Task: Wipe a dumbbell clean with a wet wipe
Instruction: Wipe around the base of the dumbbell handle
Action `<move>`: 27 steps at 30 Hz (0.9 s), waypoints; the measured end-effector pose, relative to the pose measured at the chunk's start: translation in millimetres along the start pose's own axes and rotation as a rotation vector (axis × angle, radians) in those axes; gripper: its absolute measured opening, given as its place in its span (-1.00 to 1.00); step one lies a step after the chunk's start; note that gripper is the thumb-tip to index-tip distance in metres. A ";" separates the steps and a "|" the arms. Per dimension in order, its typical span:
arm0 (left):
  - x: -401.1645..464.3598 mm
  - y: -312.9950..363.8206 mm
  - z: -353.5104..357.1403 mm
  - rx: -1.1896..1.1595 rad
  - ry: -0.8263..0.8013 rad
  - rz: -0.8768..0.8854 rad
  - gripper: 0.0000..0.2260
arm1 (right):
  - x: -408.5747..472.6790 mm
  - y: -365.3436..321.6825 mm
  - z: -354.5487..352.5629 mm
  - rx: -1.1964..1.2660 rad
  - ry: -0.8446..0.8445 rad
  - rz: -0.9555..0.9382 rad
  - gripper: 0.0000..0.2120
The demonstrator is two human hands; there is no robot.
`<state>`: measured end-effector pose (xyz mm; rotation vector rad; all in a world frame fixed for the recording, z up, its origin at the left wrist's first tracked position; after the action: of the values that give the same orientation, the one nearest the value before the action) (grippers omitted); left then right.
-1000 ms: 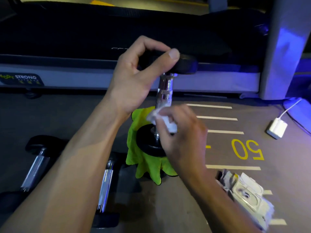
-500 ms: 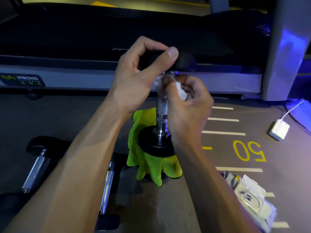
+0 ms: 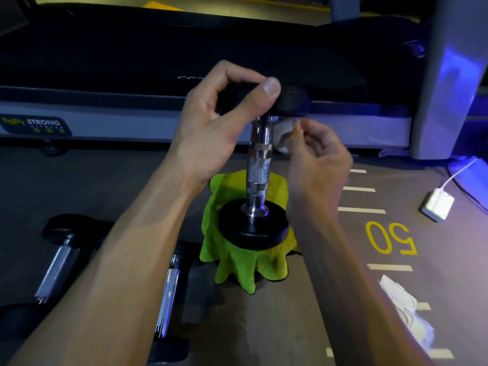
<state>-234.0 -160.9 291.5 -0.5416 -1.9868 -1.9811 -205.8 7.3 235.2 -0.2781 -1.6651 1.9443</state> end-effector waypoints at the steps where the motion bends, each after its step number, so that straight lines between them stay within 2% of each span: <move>1: -0.4 0.7 0.3 0.004 -0.003 0.007 -0.95 | 2.7 2.2 0.7 0.099 0.020 0.053 -0.91; 4: -0.9 2.6 -3.9 0.015 0.014 0.023 -0.94 | -11.8 -0.9 11.6 0.172 -0.038 0.087 -0.85; 7: -3.7 4.6 -4.4 0.017 0.006 0.027 -0.95 | -23.6 -10.1 8.9 0.058 -0.027 -0.056 -0.88; 12: -7.8 7.0 -2.1 0.023 0.004 0.039 -0.92 | -29.1 -31.8 5.6 -0.215 -0.022 -0.376 -0.81; 19: -7.6 7.8 -1.3 0.029 0.024 0.043 -0.88 | -29.3 -36.1 3.5 -0.239 0.011 -0.445 -0.90; 23: -6.5 7.2 -1.9 0.043 0.019 0.046 -0.90 | -36.5 -48.0 6.9 -0.389 0.015 -0.564 -0.93; 27: -5.6 9.2 1.0 0.053 0.018 0.060 -0.87 | -53.6 -56.9 29.5 -0.610 -0.087 -0.758 -0.89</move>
<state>-224.7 -160.4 297.2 -0.5619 -1.9827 -1.8861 -160.7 -42.1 285.2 0.2051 -1.9993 0.8898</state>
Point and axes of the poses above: each hand's wrist, its own x-axis towards the middle knuckle, its own z-axis out of the palm, y = z × x, the point moved 8 cm from there along x, towards the middle knuckle, and after that the axes turned 2 degrees about -x, right-handed, at the moved point
